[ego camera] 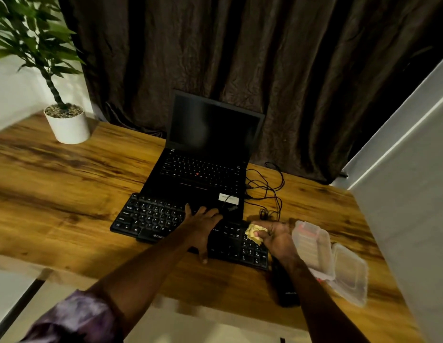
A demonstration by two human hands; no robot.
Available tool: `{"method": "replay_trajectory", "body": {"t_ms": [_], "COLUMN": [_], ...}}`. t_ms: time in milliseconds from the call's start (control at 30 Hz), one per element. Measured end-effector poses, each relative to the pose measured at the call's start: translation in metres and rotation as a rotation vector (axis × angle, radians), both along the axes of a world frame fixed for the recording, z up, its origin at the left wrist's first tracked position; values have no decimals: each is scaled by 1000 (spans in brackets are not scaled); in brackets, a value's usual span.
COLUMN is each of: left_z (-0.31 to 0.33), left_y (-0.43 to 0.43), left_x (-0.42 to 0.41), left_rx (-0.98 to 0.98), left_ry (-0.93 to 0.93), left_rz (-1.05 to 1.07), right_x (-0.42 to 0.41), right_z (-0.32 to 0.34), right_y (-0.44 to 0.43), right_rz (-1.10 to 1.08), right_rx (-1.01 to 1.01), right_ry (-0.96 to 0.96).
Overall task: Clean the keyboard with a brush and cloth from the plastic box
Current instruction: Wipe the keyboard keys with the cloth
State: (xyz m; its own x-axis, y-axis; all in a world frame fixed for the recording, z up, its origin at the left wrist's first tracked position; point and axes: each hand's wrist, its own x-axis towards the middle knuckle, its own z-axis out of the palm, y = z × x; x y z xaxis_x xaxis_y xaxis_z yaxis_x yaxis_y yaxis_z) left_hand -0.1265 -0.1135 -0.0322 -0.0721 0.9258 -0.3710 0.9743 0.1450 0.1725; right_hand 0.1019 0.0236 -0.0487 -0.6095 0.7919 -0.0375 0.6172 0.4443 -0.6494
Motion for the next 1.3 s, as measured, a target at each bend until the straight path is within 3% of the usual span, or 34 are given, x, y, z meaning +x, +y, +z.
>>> {"method": "replay_trajectory", "body": {"t_ms": [367, 567, 800, 1100, 1300], "left_z": [-1, -1, 3, 2, 1], "left_y": [1, 1, 0, 1, 1], "left_x": [-2, -1, 0, -1, -1], "left_rx": [-3, -5, -25, -21, -9], "left_ry": [-7, 13, 12, 18, 24], "left_rz": [-5, -1, 9, 5, -5], "right_x": [31, 1, 7, 10, 15], "right_z": [1, -2, 4, -2, 0], "right_y": [10, -12, -7, -13, -8], "right_rz": [-68, -32, 22, -16, 24], "right_rx": [-19, 3, -30, 70, 28], "right_ry": [17, 58, -35, 20, -54]}}
